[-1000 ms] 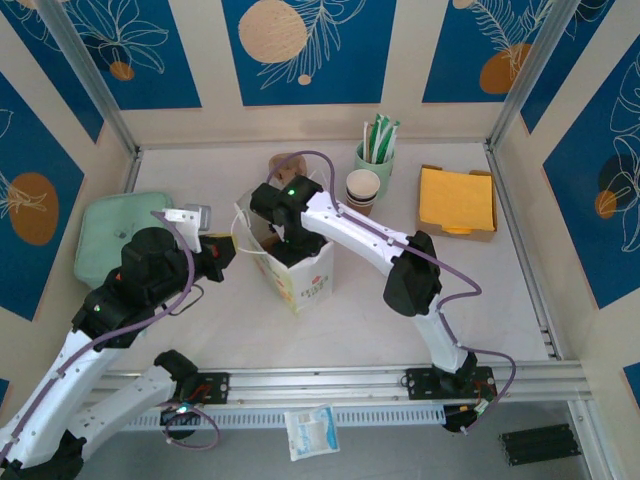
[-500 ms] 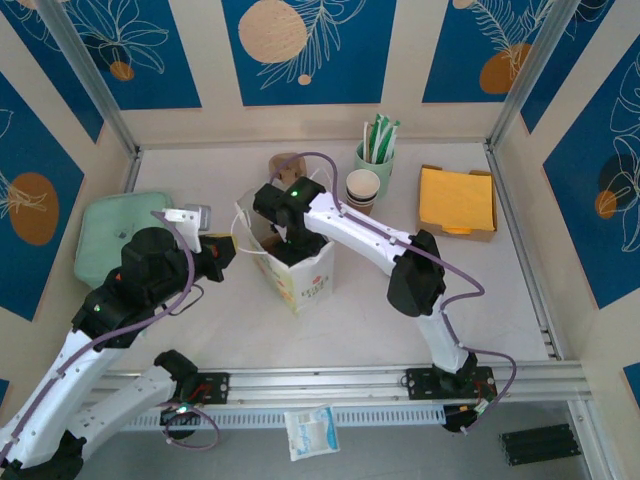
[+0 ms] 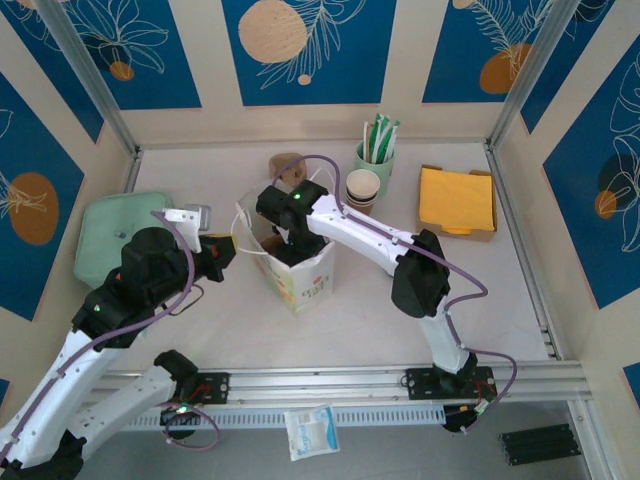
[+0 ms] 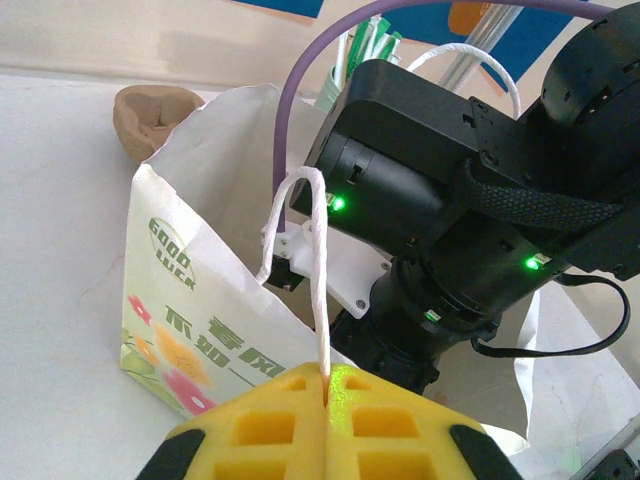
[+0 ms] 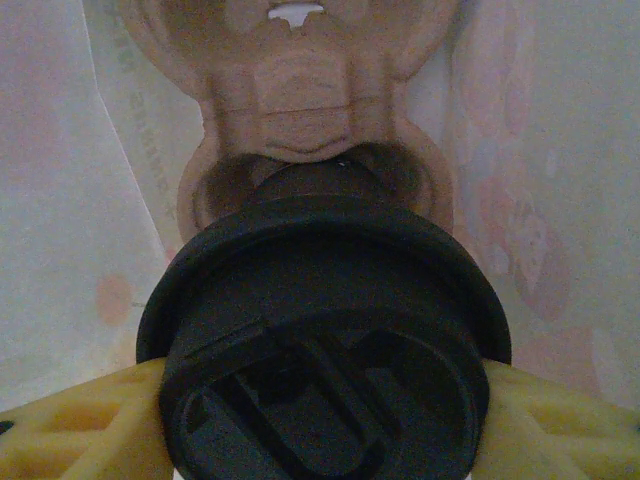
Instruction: Pack the takeout coffee
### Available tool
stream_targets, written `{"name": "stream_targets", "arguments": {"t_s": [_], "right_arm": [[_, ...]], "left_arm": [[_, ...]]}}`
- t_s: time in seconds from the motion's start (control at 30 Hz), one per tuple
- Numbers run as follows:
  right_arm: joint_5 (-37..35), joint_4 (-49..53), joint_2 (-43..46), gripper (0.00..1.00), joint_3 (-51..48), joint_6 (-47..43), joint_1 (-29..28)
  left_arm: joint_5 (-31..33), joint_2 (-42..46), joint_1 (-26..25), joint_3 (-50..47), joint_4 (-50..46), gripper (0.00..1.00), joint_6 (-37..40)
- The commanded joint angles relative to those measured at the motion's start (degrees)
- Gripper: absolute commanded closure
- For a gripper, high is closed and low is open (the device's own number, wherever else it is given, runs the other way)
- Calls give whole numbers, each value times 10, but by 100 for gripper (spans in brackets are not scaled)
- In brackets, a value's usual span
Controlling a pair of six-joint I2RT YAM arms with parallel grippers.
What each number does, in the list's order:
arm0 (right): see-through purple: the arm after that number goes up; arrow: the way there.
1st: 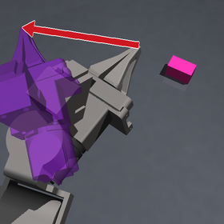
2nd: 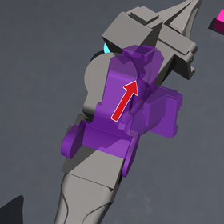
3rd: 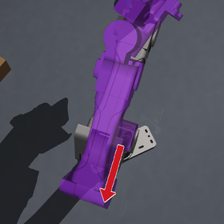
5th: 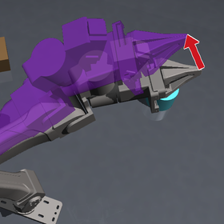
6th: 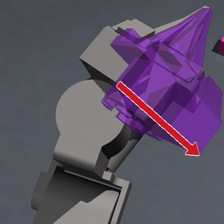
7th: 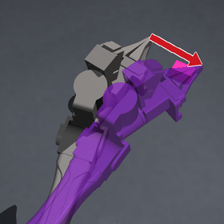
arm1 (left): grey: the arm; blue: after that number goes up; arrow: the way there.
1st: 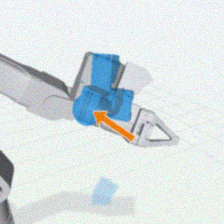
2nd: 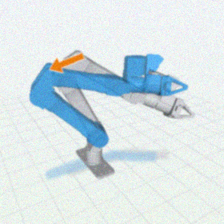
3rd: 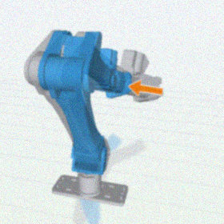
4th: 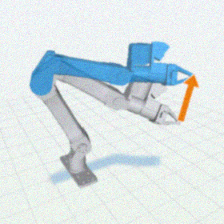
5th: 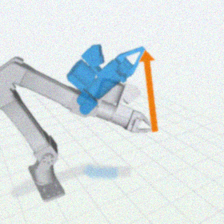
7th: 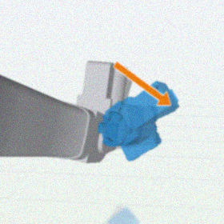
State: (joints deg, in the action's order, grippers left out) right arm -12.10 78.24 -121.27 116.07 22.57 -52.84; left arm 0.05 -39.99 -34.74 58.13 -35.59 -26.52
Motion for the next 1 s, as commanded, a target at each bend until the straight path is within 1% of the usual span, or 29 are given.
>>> {"name": "stream_targets", "arguments": {"t_s": [0.0, 0.5, 0.97], "right_arm": [[11, -17, -20, 49, -28, 11, 3], [12, -23, -25, 46, -31, 11, 2], [10, -32, -29, 46, -42, 11, 3]], "left_arm": [[6, -1, -1, 17, -5, 100, 7], [7, -1, 0, 17, -5, 100, 8], [6, -2, 0, 16, -4, 100, 8]]}}
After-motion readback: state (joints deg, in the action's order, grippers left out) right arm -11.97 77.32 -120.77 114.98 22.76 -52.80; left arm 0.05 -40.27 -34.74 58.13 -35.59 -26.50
